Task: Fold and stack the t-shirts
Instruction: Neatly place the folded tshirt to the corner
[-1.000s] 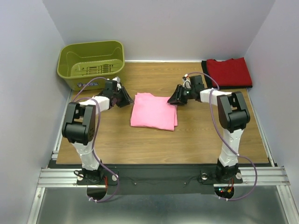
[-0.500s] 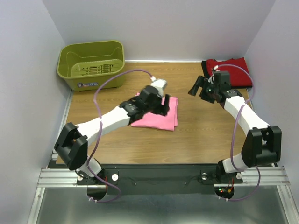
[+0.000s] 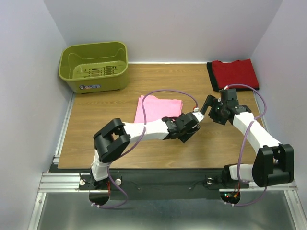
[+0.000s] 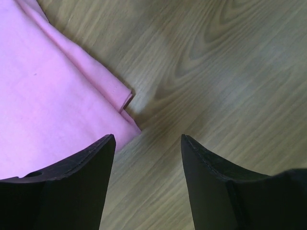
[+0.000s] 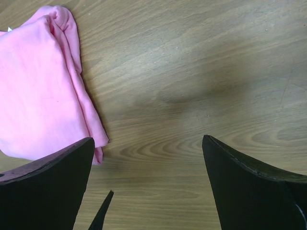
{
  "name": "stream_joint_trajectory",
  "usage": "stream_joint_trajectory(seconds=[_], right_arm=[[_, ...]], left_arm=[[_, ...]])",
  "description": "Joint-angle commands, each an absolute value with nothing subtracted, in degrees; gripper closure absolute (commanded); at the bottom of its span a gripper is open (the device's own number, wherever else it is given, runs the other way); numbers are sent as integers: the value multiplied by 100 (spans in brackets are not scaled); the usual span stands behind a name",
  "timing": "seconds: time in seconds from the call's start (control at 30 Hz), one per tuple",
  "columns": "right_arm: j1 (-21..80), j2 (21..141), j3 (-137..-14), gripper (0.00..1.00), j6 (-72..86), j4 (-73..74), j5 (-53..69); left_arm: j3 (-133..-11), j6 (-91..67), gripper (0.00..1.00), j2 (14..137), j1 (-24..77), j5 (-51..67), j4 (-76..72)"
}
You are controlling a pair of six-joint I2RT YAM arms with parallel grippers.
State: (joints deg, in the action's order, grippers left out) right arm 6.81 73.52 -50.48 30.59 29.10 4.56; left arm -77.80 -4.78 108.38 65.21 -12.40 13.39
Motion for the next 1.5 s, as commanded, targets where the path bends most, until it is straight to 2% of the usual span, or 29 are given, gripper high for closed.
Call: stream_joint_trajectory(seconds=[0.0, 0.23, 0.33, 0.4, 0.43, 0.57, 0.67, 0.77, 1.0, 1.33, 1.47], right_arm=[[650, 7224, -4975, 0, 3182, 2839, 281], [598, 7330, -4922, 0, 3261, 2830, 395], [589, 7365, -4939, 0, 3287, 2821, 422], [571, 7392, -4966, 0, 3296, 2830, 448], [580, 7400, -4975, 0, 3305, 2821, 474], [563, 7593, -5045, 0, 3375, 2725, 738], [563, 7873, -5045, 0, 3533, 2427, 1168], [571, 8216, -5027, 0, 3839, 2094, 1904], [659, 8945, -4887, 0, 4438, 1056, 2671], [1819, 10309, -5308, 1, 5132, 150, 2812], [2153, 10783, -5519, 5, 5168, 53, 2909]], left_arm=[[-8244, -202, 32, 11126, 6486, -1678, 1713], [-8279, -141, 33, 11513, 6486, -1801, 1775], [-8297, -123, 37, 11663, 6486, -1889, 1863], [-8288, -123, 45, 11725, 6495, -1942, 1907], [-8297, -132, 57, 11733, 6486, -1960, 1925], [-8166, -167, 83, 11497, 6486, -2065, 1802], [-8016, -263, 90, 11155, 6443, -2066, 1609], [-7832, -457, 93, 10777, 6346, -1856, 1398], [-7664, -580, 94, 10450, 6275, -1670, 1090], [-7717, -685, 94, 10415, 6267, -1626, 1028], [-7656, -764, 93, 10336, 6267, -1512, 923]])
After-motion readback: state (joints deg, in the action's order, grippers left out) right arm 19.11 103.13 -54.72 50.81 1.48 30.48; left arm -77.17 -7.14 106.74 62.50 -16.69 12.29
